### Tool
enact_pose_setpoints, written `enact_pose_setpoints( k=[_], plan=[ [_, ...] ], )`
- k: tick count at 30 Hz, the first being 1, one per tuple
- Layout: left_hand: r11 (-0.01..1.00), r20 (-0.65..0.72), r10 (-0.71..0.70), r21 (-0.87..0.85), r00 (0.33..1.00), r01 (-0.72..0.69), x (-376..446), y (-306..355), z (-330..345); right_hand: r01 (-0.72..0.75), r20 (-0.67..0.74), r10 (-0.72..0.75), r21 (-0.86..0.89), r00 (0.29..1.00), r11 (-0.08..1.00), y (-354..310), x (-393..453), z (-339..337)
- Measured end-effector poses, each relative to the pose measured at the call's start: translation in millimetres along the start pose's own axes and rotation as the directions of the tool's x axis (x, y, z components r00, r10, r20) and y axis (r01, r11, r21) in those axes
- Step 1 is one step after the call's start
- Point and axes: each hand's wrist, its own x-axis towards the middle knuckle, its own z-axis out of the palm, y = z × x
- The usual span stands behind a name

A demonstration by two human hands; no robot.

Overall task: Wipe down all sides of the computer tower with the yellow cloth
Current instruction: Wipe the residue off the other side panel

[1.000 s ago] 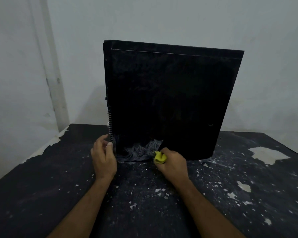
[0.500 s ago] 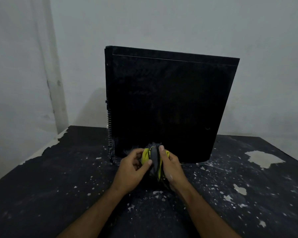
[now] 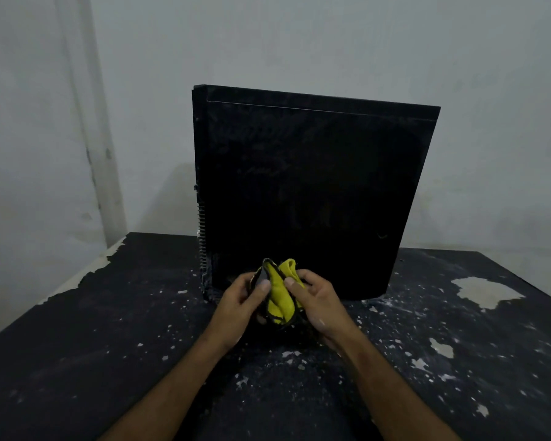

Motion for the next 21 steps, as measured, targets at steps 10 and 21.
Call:
enact_pose_setpoints(
  k=[10,21],
  plan=[
    [0.833,0.115,-0.329,-0.433,0.937,0.345,1,14,-25,-0.06,-0.003,0.06,0.013,0.998,0.998,-17,7,5],
    [0.978,0.256,-0.201,-0.004,0.946,0.209,-4,34,-28,0.101,0.034,-0.096,-0.239,0.995,0.966,-25,18,10]
  ],
)
